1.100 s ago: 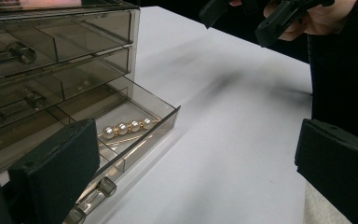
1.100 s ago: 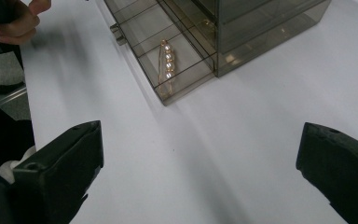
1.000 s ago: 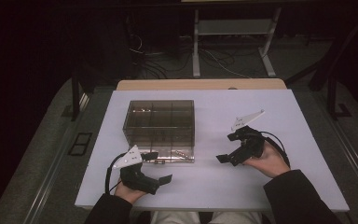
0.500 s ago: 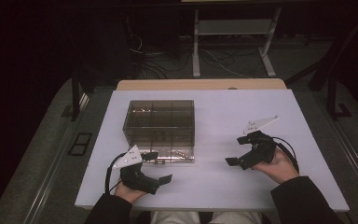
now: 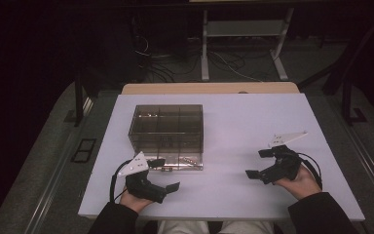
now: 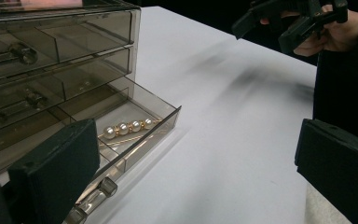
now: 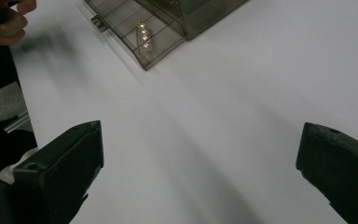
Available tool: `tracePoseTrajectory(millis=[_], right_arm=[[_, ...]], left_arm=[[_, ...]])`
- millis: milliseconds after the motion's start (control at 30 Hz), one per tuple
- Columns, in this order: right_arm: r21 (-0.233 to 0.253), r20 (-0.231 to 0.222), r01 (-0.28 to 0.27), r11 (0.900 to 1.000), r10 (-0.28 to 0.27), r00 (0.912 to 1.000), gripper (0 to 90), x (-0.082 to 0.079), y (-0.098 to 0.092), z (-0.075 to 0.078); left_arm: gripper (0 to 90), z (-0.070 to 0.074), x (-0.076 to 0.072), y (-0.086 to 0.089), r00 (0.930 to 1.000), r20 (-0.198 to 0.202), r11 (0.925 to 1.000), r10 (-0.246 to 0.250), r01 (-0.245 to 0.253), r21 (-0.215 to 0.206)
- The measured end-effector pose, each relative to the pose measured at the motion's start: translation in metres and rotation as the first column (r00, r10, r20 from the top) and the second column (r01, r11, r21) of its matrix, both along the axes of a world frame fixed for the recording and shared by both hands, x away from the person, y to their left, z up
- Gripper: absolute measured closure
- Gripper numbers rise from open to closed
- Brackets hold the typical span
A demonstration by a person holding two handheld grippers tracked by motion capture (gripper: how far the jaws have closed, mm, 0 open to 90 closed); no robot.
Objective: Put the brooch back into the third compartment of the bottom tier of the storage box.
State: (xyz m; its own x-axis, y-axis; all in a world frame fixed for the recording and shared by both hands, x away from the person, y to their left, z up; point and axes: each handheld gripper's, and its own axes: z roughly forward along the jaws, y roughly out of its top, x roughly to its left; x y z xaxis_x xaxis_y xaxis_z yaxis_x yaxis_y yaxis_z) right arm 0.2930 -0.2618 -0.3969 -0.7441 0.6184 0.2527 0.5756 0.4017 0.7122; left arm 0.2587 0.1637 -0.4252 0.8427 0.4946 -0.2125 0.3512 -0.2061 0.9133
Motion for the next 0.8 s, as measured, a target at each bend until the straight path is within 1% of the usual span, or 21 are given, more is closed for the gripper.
tracePoseTrajectory(millis=[133, 200, 400, 500, 533, 600, 700, 800], right_arm=[[0.015, 0.005, 0.026, 1.0, -0.026, 0.9996, 0.2, -0.006, -0.009, -0.005], [0.029, 0.008, 0.049, 0.998, -0.049, 0.9988, 0.3, -0.01, -0.014, -0.008], [0.05, 0.038, 0.093, 0.994, -0.095, 0.9948, 0.2, -0.022, -0.025, -0.019], [0.056, 0.043, 0.106, 0.993, -0.108, 0.9932, 0.3, -0.027, -0.029, -0.023], [0.059, 0.053, 0.109, 0.992, -0.113, 0.9922, 0.3, -0.028, -0.031, -0.024], [0.062, 0.059, 0.113, 0.992, -0.117, 0.9914, 0.2, -0.03, -0.033, -0.026], [0.07, 0.071, 0.119, 0.99, -0.124, 0.9897, 0.3, -0.032, -0.035, -0.029], [0.066, 0.078, 0.117, 0.991, -0.122, 0.9895, 0.2, -0.032, -0.036, -0.031]], left_arm=[[0.0, 0.0, 0.0, 0.0, 1.0, -0.002, 1.0, 0.001, -0.001, -0.001], [0.0, 0.0, 0.0, 0.0, 1.0, -0.001, 1.0, 0.0, 0.0, 0.002], [0.0, -0.001, 0.001, 0.001, 1.0, -0.001, 1.0, 0.006, -0.006, 0.002], [0.0, -0.001, 0.001, 0.002, 0.9999, -0.004, 0.9999, 0.01, -0.01, 0.005], [0.0, -0.001, 0.001, 0.002, 0.9999, -0.004, 0.9999, 0.01, -0.01, 0.004], [0.0, -0.001, 0.001, 0.003, 0.9999, -0.006, 0.9999, 0.011, -0.011, 0.006], [0.0, -0.001, 0.002, 0.003, 0.9999, -0.007, 0.9999, 0.012, -0.012, 0.005], [0.0, -0.001, 0.002, 0.003, 0.9999, -0.008, 0.9999, 0.011, -0.011, 0.007]])
